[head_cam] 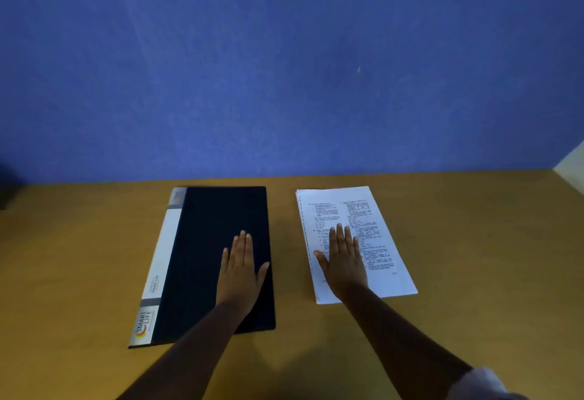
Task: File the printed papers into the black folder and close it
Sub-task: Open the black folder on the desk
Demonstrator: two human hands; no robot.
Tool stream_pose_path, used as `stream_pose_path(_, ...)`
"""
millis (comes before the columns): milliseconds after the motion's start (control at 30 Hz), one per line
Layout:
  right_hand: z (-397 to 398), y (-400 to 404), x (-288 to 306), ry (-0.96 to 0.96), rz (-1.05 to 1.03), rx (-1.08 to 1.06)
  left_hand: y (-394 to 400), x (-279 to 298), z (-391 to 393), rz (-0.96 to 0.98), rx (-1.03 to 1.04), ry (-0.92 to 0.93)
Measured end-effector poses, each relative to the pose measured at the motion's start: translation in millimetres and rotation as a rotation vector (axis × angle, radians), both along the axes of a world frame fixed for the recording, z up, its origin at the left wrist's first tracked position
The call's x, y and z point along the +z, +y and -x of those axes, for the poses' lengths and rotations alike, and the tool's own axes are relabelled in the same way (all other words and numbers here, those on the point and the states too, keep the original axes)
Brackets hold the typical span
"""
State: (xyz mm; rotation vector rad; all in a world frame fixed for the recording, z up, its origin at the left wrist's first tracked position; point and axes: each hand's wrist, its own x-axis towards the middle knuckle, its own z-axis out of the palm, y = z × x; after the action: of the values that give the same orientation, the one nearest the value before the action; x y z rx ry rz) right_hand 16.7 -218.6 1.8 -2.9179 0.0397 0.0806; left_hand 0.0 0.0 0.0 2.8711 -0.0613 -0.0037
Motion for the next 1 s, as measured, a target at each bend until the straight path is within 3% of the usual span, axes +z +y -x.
stream_pose_path(300, 4, -1, -12, 0.086, 0.015, 0.035, 2, -16, 9, 0.002, 0.032, 0.182)
stream_pose_path(833, 11, 5, -12, 0.139, 0.051, 0.050, 2, -11, 10, -0.031, -0.007, 0.204)
stream_pose_path(1000, 15, 19, -9, 0.082, 0.073, 0.192, -2, -8, 13, -0.016, -0.014, 0.232)
